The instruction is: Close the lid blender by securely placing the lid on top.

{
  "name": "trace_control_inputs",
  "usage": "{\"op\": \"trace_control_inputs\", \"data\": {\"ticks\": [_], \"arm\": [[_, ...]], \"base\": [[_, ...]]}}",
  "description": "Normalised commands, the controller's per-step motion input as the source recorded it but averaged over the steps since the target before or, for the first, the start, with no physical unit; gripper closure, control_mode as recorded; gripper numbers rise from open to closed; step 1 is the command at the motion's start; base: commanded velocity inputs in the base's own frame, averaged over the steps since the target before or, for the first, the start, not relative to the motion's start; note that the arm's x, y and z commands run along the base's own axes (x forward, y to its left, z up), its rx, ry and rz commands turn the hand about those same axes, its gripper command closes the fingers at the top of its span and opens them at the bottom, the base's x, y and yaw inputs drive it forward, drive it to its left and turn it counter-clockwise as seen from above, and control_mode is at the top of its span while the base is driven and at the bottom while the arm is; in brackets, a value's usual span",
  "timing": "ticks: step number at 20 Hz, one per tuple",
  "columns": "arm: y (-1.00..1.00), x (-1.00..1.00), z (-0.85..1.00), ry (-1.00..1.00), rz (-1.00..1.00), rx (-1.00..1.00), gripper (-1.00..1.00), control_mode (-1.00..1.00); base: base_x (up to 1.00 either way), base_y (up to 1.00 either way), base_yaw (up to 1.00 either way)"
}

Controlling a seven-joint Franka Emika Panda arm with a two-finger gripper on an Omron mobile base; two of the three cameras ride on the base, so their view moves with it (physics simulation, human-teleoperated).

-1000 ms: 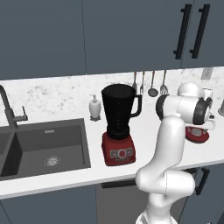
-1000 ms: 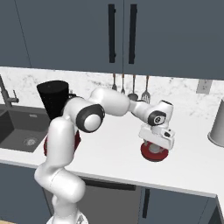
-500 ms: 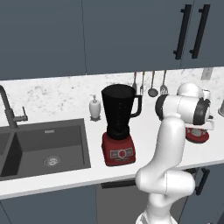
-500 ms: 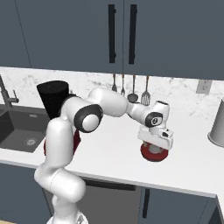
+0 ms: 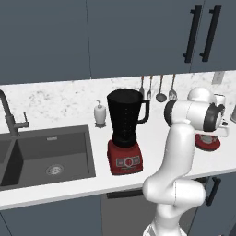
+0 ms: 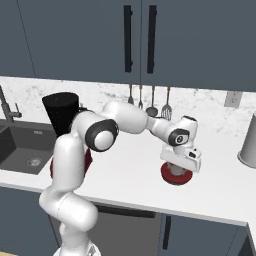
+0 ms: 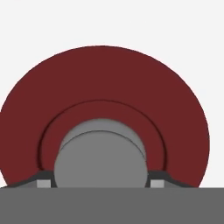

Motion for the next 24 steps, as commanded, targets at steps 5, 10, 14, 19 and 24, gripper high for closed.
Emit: {"op": "trace_control_inputs", "data": {"ticks": [5, 10, 14, 19, 24], "arm": [[-0.21, -0.31, -0.36, 0.01, 0.0, 0.04, 1.0, -1.0], [0.04, -0.3, 0.09, 0.04, -0.07, 0.0, 1.0, -1.0], [0.32, -0.48, 0.89, -0.07, -0.07, -0.04, 1.0, -1.0], [0.61, -0.61, 0.98, -0.13, -0.05, -0.04, 1.0, -1.0], [0.86, -0.62, 0.97, -0.03, -0.03, -0.03, 1.0, -1.0]], "base": [[0.0, 0.0, 0.0], [0.0, 0.0, 0.0], [0.0, 0.0, 0.0], [0.0, 0.0, 0.0], [0.0, 0.0, 0.0]]}}
